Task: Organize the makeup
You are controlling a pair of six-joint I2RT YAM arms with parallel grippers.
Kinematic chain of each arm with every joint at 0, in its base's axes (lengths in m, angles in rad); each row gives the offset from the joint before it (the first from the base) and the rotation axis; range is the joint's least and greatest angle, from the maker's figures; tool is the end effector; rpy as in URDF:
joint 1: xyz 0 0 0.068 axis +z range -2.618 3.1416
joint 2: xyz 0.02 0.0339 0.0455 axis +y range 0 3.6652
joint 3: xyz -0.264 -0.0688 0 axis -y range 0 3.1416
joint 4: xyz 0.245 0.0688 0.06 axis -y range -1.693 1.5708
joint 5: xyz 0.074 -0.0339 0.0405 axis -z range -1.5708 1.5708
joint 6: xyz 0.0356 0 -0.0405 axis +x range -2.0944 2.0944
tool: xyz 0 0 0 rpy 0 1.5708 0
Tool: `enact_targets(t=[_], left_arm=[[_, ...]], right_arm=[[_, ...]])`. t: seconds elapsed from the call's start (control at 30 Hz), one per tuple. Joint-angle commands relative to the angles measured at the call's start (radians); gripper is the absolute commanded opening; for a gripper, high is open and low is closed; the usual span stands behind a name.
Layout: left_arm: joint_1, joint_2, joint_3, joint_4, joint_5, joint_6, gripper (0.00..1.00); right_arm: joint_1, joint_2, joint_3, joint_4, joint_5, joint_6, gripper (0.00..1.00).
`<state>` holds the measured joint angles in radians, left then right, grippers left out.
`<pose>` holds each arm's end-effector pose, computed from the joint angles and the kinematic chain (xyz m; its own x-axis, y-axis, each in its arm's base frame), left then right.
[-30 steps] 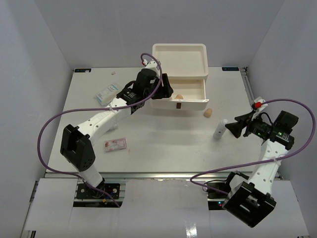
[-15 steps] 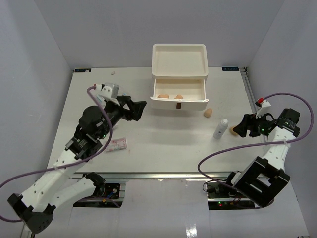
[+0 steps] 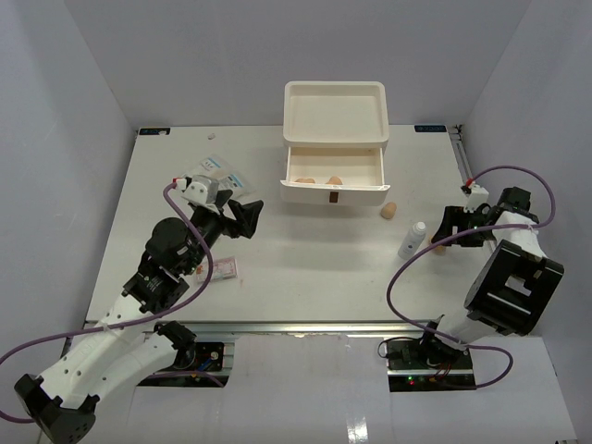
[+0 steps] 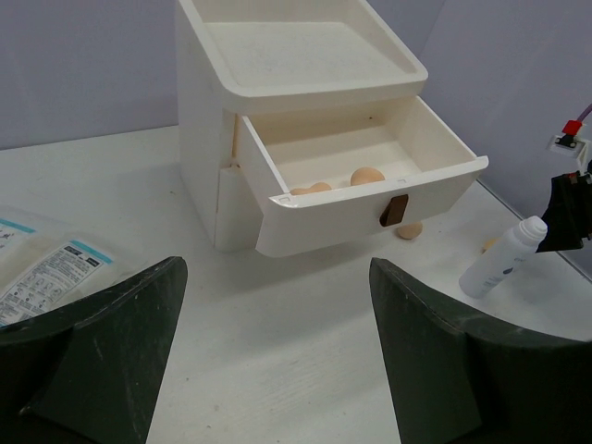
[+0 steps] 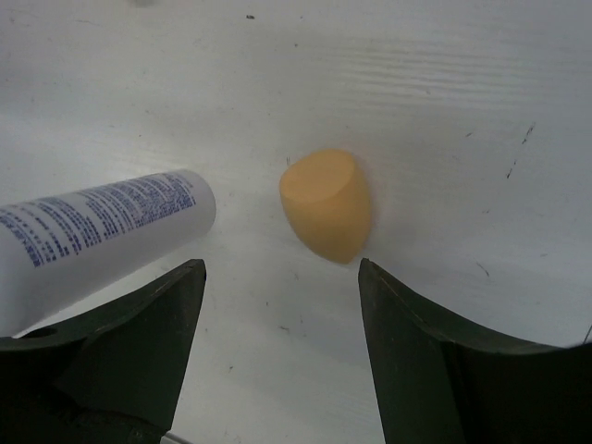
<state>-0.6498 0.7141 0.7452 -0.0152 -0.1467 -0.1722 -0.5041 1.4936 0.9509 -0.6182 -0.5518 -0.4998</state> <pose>0.1407 -0.1004 0.3557 -0.0701 -0.1596 -0.9847 0.4772 0.8615 -0.1736 0.2559 -0.1199 0.2059 -0.8143 -0.0169 -0.5802 -0.1844 0.9553 0.2310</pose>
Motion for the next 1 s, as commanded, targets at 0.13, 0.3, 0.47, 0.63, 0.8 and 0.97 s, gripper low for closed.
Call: enact_targets(t=[0.13, 0.3, 0.47, 0.63, 0.8, 0.97], left_arm=[[0.005, -0.028, 0.000, 0.023, -0.003, 0.016, 0.91], [0.006, -0.022, -0.003, 0.023, -0.007, 0.017, 0.91], [0.006, -0.017, -0.003, 0.023, -0.002, 0.017, 0.91], [0.006, -0.013, -0.006, 0.024, -0.011, 0.019, 0.91], [0.006, -0.007, -0.010, 0.024, -0.017, 0.022, 0.91], [0.007, -0.004, -0.013, 0.026, -0.028, 0.023, 0.91]], right_arm=[[0.072, 0.113, 0.083, 0.138, 0.130, 0.075, 0.69], [0.082, 0.168, 0.086, 0.146, 0.152, 0.078, 0.54], [0.090, 0.194, 0.062, 0.155, 0.157, 0.064, 0.45], [0.091, 0.190, 0.047, 0.152, 0.136, 0.052, 0.27], [0.091, 0.098, 0.037, 0.146, 0.109, 0.023, 0.08], [0.092, -0.076, 0.060, 0.136, 0.102, -0.028, 0.08]])
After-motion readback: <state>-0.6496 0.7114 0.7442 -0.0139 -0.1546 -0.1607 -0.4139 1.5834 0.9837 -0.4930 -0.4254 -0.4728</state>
